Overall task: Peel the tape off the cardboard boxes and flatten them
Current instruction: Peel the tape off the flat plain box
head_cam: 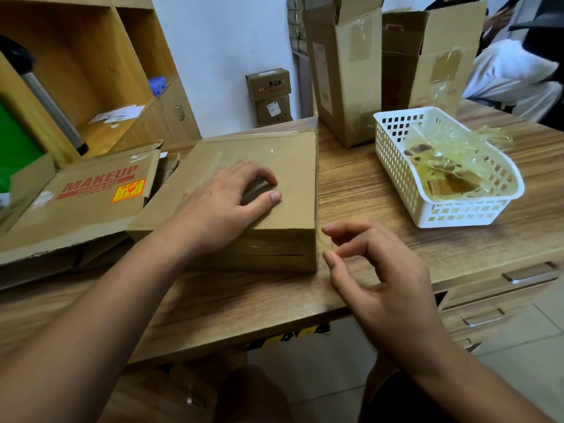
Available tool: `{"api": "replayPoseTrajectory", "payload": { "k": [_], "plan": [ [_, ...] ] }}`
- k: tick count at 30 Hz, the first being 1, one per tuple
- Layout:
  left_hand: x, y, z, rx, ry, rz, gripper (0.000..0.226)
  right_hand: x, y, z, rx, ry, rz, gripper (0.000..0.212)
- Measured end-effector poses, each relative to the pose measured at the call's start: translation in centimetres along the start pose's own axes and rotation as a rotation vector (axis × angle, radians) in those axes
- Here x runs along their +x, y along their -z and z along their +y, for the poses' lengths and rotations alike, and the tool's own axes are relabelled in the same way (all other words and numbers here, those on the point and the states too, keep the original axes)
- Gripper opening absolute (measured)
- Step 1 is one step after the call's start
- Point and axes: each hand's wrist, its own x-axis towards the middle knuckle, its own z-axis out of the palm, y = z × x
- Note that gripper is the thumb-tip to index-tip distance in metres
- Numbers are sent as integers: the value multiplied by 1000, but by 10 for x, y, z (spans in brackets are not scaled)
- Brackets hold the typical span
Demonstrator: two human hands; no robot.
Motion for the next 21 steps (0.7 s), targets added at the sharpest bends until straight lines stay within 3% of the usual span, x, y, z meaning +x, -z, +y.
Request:
{"api": "replayPoseTrajectory", "payload": {
  "k": [11, 15, 21],
  "plan": [
    [-2, 2, 5, 3, 31, -22, 49, -19, -17, -7, -2, 161, -81, 9],
    [-2, 2, 6, 5, 28, -12, 48, -22, -23, -13, 75, 123, -181, 5],
    [-3, 3, 9, 22, 32, 5, 45, -12, -19, -13, 91, 75, -109, 14]
  ]
}}
